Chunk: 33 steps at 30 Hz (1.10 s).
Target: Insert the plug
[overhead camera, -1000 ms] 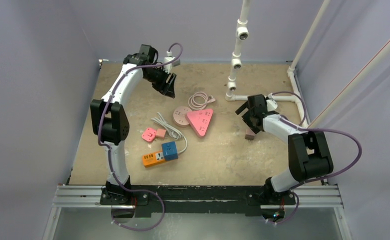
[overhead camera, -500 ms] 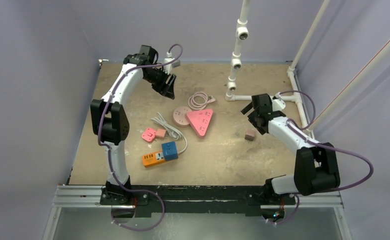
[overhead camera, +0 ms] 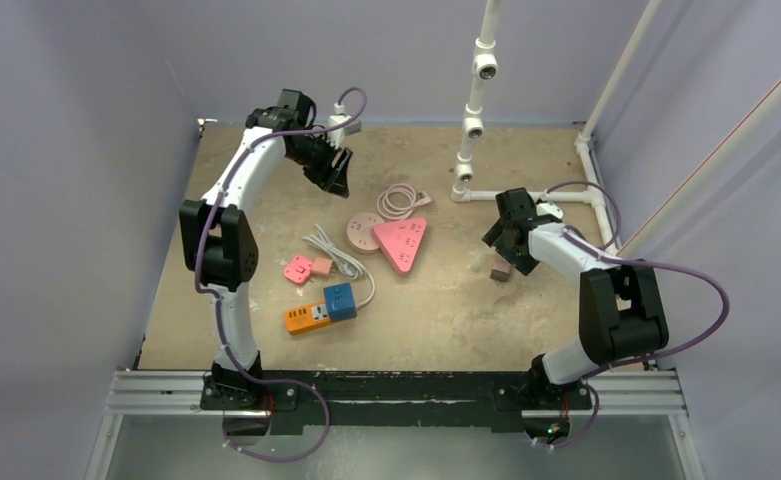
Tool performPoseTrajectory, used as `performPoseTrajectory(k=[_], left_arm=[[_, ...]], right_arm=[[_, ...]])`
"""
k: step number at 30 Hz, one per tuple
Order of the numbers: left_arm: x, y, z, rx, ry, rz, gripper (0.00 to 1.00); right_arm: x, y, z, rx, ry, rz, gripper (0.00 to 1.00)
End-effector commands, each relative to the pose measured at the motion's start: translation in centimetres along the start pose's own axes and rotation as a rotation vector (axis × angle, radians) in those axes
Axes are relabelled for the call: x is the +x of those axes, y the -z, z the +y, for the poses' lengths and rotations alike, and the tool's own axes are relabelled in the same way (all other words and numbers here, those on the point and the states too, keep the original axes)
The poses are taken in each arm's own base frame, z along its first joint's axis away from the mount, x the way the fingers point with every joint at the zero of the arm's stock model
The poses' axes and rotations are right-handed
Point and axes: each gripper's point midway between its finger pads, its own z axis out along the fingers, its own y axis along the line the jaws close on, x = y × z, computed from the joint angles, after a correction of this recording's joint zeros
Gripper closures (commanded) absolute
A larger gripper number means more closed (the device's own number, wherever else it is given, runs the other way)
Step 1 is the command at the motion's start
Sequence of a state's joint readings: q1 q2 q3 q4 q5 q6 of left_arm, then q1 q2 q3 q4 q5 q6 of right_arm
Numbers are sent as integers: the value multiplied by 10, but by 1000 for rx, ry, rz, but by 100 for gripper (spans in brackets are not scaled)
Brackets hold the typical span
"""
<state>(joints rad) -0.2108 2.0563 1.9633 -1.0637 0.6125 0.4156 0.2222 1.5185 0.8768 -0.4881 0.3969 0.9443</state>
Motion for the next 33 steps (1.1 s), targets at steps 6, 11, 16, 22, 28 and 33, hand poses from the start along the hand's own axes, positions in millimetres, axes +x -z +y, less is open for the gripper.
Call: performPoseTrajectory(k=[6, 11, 16, 22, 28, 33], left_arm=[[-12, 24, -7, -24, -70, -46, 47], [-13, 26, -8, -26, -67, -52, 47], [-16, 28, -9, -35, -67, -66, 47], [-18, 31, -8, -45, -73, -72, 47], [-18, 31, -7, -46, -71, -71, 48], [-18, 31, -8, -45, -73, -71, 48]], right_arm=[[10, 16, 7, -95, 24, 29, 21], [15, 16, 14, -118, 56, 43, 22], [16, 12, 18, -119, 73, 44, 24], [20, 12, 36, -171, 93, 65, 34], [48, 19, 65, -235, 148, 123, 35], [73, 31, 68, -275, 163, 176, 35]])
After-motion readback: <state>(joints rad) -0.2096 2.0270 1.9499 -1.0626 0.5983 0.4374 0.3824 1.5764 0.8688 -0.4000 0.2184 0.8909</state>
